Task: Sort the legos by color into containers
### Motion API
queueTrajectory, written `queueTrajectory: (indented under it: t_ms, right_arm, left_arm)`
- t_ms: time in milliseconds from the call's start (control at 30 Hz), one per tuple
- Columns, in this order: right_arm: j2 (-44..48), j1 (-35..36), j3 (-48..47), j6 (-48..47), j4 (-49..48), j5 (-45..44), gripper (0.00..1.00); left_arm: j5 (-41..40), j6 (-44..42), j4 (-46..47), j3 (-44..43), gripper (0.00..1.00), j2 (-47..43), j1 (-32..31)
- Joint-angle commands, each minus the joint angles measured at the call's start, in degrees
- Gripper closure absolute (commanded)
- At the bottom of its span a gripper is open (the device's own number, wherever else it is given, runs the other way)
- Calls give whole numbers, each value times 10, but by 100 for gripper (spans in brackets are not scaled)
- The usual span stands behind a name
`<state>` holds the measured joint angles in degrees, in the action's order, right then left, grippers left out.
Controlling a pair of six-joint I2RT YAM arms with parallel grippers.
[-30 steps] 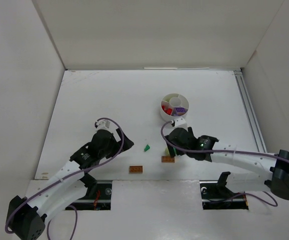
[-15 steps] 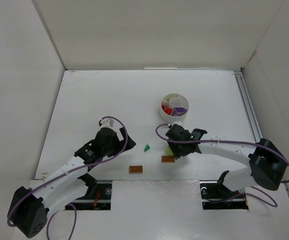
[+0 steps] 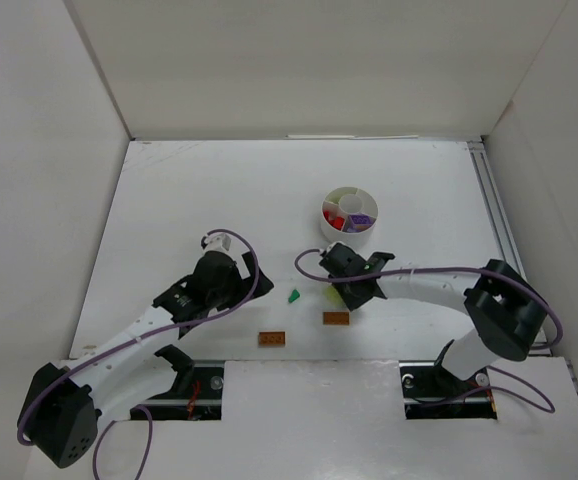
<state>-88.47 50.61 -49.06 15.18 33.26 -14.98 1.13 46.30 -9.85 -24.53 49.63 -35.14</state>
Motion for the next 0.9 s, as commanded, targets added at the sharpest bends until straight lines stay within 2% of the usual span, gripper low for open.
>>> queueTrajectory:
  t_ms: [0,100,133,267,300,333,400,533,700,867]
  right_arm:
    - [-3,-4,-19,-21,-42,20,75]
    - [2,-4,-19,-21,-47,30,82]
    - [17,-4,-19,-26,-52,30,87]
    - [64,-4,-19,-26,-64,49,91]
    - [73,-4,-19,-26,-64,54,93]
    - [84,-4,-24,-20,-71,62,94]
    - [116,-4,-24,-14,-88,80,96]
    - [160,-4,-19,7,-142,165,96]
    - [174,1,-22,34,-156,166,96]
    - [157,6,-38,41,-126,150,96]
  left_arm:
    - [0,-9,14,-25,0,-8,2]
    - [14,-20,19,-25,0,-8,2]
    - [19,-28,26,-25,0,-8,2]
    - [67,-54,67,-31,0,-8,2]
    - [102,-60,82,-31,0,-3,2]
    - [122,-67,124,-31,0,-3,2]
    - [176,-72,170,-24,0,2,2]
    - [208,-65,242,-24,0,33,2]
    - [225,-59,326,-36,0,72,-29]
    - [218,-45,358,-41,2,86,-50]
